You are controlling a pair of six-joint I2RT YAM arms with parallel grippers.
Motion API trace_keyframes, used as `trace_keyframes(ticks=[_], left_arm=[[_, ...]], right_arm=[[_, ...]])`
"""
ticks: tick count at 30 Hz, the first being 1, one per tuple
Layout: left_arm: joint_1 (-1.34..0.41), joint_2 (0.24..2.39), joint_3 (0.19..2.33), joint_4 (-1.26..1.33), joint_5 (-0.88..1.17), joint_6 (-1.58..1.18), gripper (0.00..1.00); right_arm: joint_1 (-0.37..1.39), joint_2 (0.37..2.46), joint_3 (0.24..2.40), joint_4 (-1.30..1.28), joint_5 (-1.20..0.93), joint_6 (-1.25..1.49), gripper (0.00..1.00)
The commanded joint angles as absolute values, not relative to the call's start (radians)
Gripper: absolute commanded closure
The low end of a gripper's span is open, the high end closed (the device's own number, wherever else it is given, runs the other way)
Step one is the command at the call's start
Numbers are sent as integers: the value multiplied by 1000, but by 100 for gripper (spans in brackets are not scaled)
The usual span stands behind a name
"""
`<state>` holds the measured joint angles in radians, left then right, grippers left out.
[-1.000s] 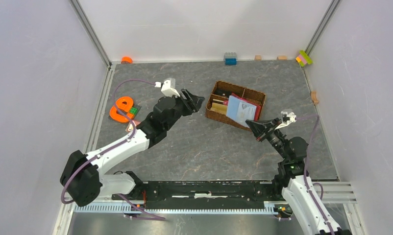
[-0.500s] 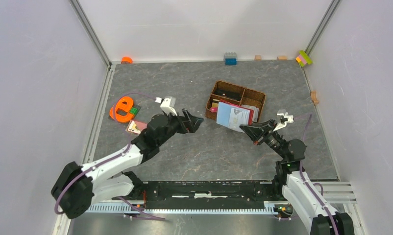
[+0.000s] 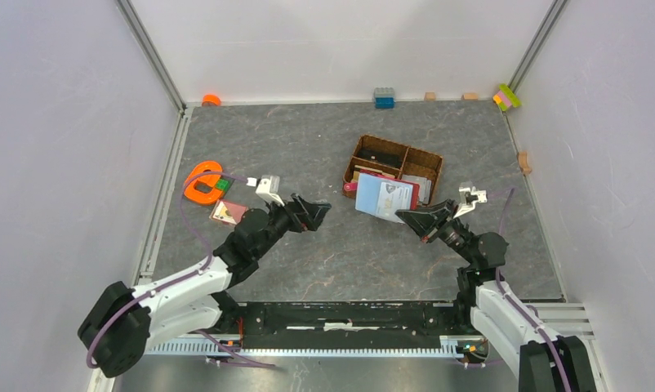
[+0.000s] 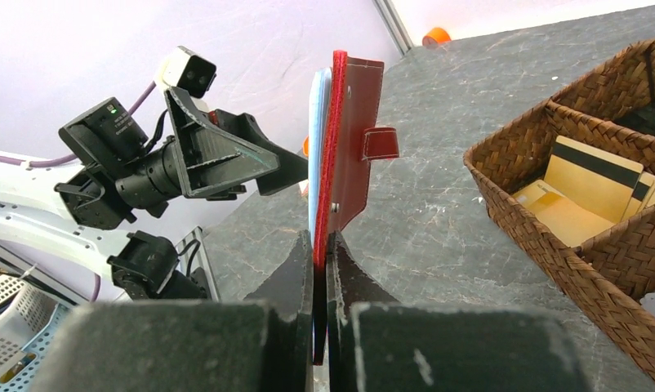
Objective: Take the credit cards out of the card holder
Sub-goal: Remove the credit card from the card holder.
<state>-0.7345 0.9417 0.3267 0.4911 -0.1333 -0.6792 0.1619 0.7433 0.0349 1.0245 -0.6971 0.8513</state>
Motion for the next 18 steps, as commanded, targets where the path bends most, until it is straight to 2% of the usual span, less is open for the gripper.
trace_keyframes(ticks=[1, 5, 18], left_arm=[[-726, 1031, 358, 663, -8, -658, 0], [-719, 1191, 430, 764, 251, -678, 0], [-713, 1251, 440, 857, 353, -705, 0]], right_arm=[[173, 775, 38, 1109, -705, 859, 100], [189, 836, 46, 1179, -747, 888, 100], [209, 854, 52, 1236, -778, 929, 100]])
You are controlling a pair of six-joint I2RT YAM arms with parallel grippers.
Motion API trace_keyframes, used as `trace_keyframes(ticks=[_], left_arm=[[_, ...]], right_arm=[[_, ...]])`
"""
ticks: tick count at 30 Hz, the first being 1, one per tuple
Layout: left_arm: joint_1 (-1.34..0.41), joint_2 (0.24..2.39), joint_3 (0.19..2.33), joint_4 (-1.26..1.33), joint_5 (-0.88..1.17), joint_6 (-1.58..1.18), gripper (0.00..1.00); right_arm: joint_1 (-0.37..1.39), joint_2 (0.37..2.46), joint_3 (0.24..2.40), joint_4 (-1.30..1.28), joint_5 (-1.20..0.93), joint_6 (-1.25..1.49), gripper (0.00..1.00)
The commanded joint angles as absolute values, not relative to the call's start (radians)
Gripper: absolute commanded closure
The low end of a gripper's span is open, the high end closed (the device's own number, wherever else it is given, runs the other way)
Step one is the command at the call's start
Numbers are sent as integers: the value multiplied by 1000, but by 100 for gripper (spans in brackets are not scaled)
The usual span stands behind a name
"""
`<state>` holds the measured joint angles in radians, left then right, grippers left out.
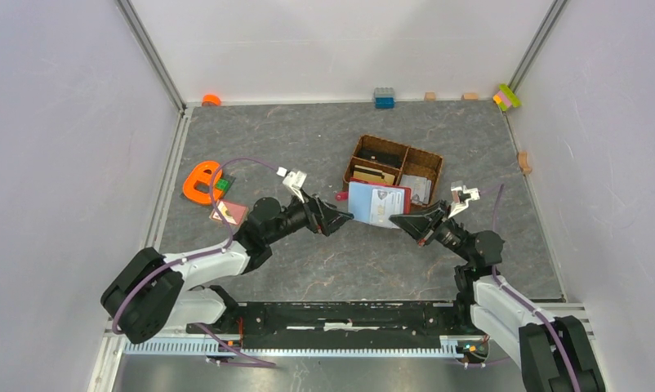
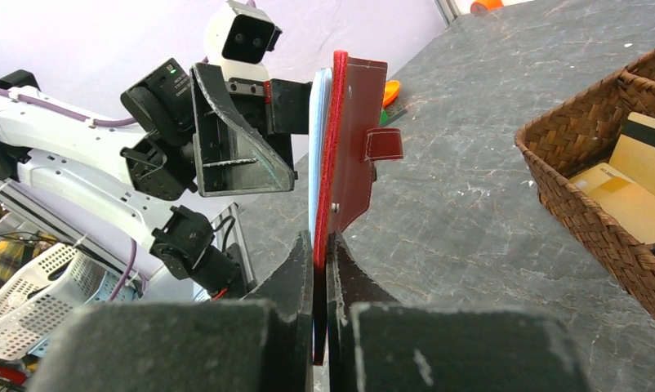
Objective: Take the credit cards out of the card holder
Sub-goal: Remove the credit card from the card holder.
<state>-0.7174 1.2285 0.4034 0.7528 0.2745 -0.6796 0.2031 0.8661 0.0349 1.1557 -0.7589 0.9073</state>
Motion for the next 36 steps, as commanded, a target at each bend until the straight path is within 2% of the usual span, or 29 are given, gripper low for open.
trace_keyframes(ticks=[1, 14, 23, 31, 34, 36], left_arm=[[-713, 1259, 443, 868, 365, -708, 0], [-671, 1322, 459, 890, 408, -751, 0], [-641, 1432, 418, 1294, 593, -931, 0], [-641, 1436, 404, 1430, 642, -989, 1], [-641, 1428, 401, 1435, 643, -992, 4], [-641, 1416, 398, 1434, 644, -990, 15]], right_arm=[[210, 855, 54, 1245, -785, 937, 100], [224, 992, 38, 1565, -850, 1133, 100], [245, 1061, 41, 1595, -854, 1135, 100], [246, 1106, 40, 1544, -838, 1099, 100], [245, 1104, 40, 1528, -836, 1083, 100], [245, 1096, 43, 1480, -830, 1053, 100]])
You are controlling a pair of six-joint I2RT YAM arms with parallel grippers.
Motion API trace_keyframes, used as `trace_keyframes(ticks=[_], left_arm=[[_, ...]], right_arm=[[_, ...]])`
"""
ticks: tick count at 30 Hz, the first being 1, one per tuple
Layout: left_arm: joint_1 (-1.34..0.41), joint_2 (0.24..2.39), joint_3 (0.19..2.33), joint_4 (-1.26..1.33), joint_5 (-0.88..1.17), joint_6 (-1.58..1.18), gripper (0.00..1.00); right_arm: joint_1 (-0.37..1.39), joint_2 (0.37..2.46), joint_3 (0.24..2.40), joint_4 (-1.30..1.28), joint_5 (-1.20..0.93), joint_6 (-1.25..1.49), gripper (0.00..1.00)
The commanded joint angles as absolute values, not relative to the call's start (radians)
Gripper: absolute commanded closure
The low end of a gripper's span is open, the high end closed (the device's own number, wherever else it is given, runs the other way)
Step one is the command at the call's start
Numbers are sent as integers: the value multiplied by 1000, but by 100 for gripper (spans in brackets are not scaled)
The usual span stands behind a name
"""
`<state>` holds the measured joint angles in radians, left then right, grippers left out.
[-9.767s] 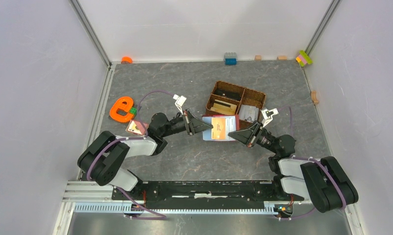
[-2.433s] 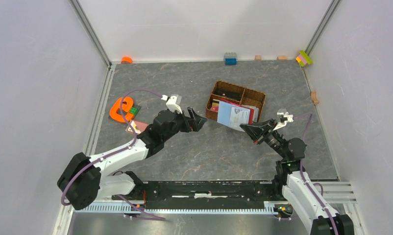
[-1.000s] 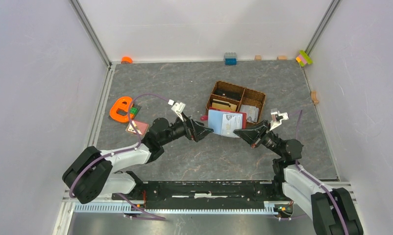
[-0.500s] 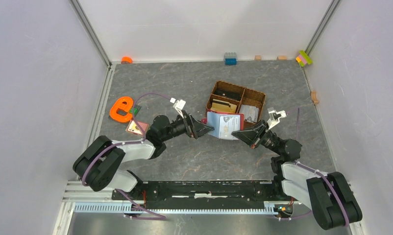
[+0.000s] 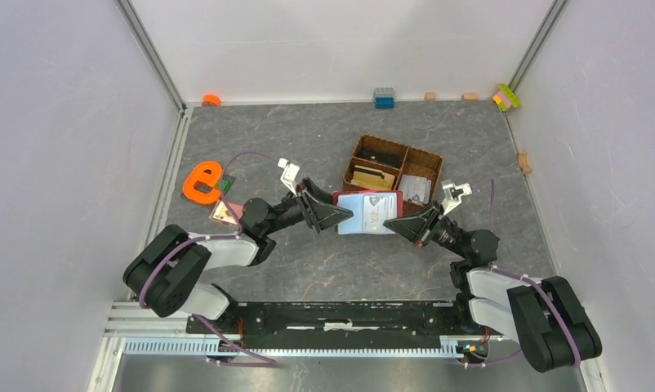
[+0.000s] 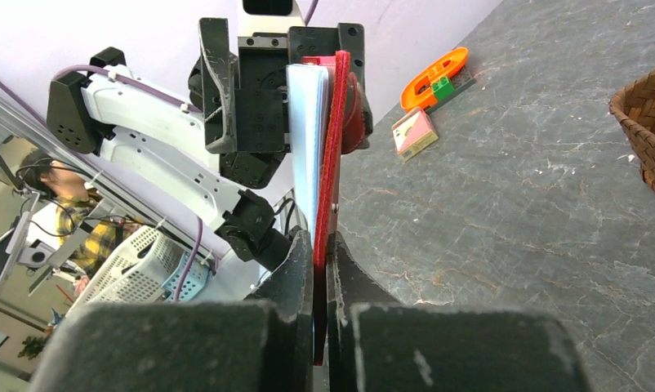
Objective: Take the credit cards out of the card holder
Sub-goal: Remove the credit card from the card holder.
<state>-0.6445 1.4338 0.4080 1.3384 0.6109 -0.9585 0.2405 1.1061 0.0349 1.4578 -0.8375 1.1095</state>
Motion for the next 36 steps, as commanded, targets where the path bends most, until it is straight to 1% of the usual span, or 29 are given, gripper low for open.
trace_keyframes(ticks=[1, 6, 8, 9, 11, 12, 13, 15, 16, 17, 19, 20, 22, 23, 24, 25, 26, 28, 29, 31, 33, 36], left_arm=[[-641, 1411, 397, 1432, 646, -985, 21], [-641, 1390, 403, 1354, 626, -949, 50], [-641, 1390, 406, 1337, 623, -945, 60], [-641, 1390, 409, 1331, 625, -944, 64], [-640, 1389, 417, 1297, 620, -935, 65], [-640, 1385, 421, 1266, 616, -924, 63], [-640, 1380, 425, 1237, 609, -912, 57], [-640, 1365, 437, 1140, 586, -879, 33], [-640, 1359, 443, 1106, 578, -866, 24], [-640, 1350, 447, 1064, 567, -851, 20], [-640, 1338, 456, 1005, 546, -824, 19], [-641, 1335, 461, 981, 541, -815, 21], [-641, 1335, 469, 958, 538, -806, 40], [-641, 1337, 472, 949, 537, -805, 51], [-641, 1338, 474, 938, 533, -802, 59], [-641, 1340, 479, 925, 529, -800, 69], [-641, 1342, 481, 916, 528, -797, 79], [-641, 1341, 485, 899, 520, -793, 92], [-641, 1338, 484, 898, 515, -795, 96], [-640, 1328, 475, 897, 500, -795, 98], [-636, 1315, 466, 888, 481, -791, 98], [-628, 1297, 460, 863, 459, -785, 98]], right_arm=[[245, 1089, 46, 1447, -826, 1035, 100], [245, 1052, 49, 1343, -805, 963, 100], [247, 1044, 55, 1322, -807, 949, 100], [246, 1040, 56, 1317, -805, 946, 100], [250, 1037, 57, 1316, -806, 945, 100], [250, 1037, 58, 1317, -807, 945, 100], [253, 1036, 58, 1318, -808, 946, 100], [257, 1033, 61, 1318, -808, 945, 100], [259, 1032, 61, 1318, -809, 944, 100], [261, 1029, 63, 1314, -809, 943, 100], [266, 1025, 67, 1300, -807, 935, 100], [269, 1024, 70, 1290, -806, 930, 100], [276, 1019, 75, 1273, -803, 917, 100], [279, 1016, 78, 1262, -801, 910, 100], [283, 1015, 81, 1251, -801, 903, 100], [287, 1014, 83, 1243, -799, 897, 99], [289, 1012, 86, 1235, -799, 891, 97], [293, 1009, 89, 1226, -799, 884, 89], [293, 1007, 87, 1226, -801, 882, 84], [293, 999, 85, 1218, -795, 875, 75], [294, 990, 86, 1191, -784, 860, 73], [293, 981, 90, 1168, -778, 850, 74]])
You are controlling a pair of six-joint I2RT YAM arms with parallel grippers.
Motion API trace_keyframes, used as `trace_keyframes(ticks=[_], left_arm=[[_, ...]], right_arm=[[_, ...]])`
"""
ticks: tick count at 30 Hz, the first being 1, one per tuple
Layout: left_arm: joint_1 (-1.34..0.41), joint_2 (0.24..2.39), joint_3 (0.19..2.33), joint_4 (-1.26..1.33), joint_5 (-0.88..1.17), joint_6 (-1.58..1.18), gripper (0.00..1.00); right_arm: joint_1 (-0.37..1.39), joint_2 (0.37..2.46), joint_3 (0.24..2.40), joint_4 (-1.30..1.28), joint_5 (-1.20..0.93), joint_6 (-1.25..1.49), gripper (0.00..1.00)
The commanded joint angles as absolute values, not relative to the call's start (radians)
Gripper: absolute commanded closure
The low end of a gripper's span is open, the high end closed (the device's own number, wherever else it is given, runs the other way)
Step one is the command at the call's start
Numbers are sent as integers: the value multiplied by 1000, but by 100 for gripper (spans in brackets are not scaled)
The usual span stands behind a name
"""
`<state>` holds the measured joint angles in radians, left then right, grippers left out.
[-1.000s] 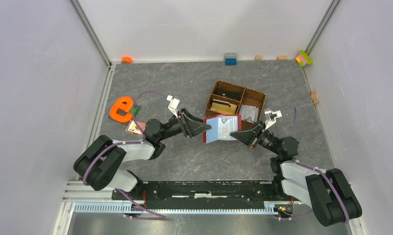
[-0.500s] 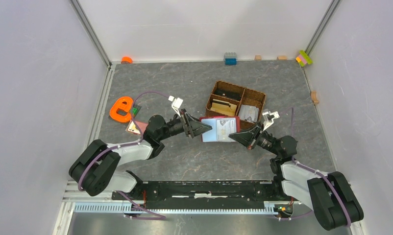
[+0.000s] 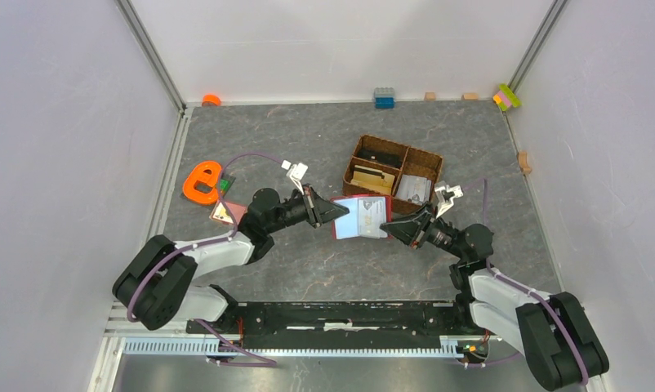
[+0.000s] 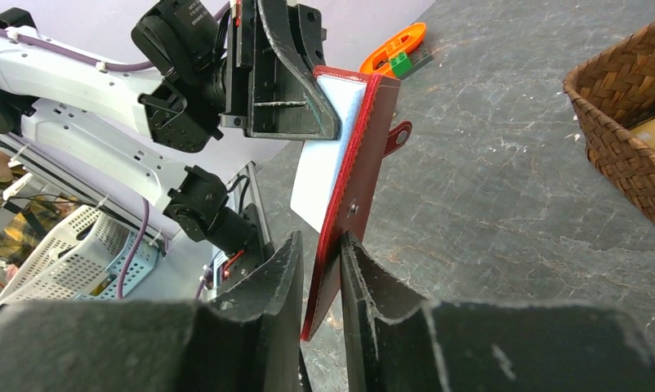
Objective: Take the credit cards out of the card holder
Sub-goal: Remove the credit card from the card holder.
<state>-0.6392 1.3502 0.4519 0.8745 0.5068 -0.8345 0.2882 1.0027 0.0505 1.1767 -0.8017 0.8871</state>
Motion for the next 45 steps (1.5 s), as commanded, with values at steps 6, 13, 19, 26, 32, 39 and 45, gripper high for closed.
trace_keyframes(ticks=[6, 13, 19, 26, 32, 39, 45], left_arm=[[-628, 1306, 466, 869, 472, -793, 98], [-627, 1327, 469, 926, 523, -820, 98], [-627, 1321, 469, 925, 525, -821, 98], [-627, 1338, 480, 929, 546, -822, 98], [-627, 1386, 493, 966, 577, -851, 98], [-627, 1398, 535, 755, 486, -789, 98], [-629, 1462, 554, 790, 525, -816, 98]], right_arm=[[294, 982, 103, 1118, -773, 825, 89], [310, 984, 153, 921, -729, 719, 89], [327, 964, 177, 820, -687, 652, 88], [365, 973, 205, 760, -667, 602, 84], [404, 992, 223, 756, -675, 588, 83], [436, 993, 218, 824, -706, 609, 92], [463, 1008, 238, 752, -653, 566, 100]])
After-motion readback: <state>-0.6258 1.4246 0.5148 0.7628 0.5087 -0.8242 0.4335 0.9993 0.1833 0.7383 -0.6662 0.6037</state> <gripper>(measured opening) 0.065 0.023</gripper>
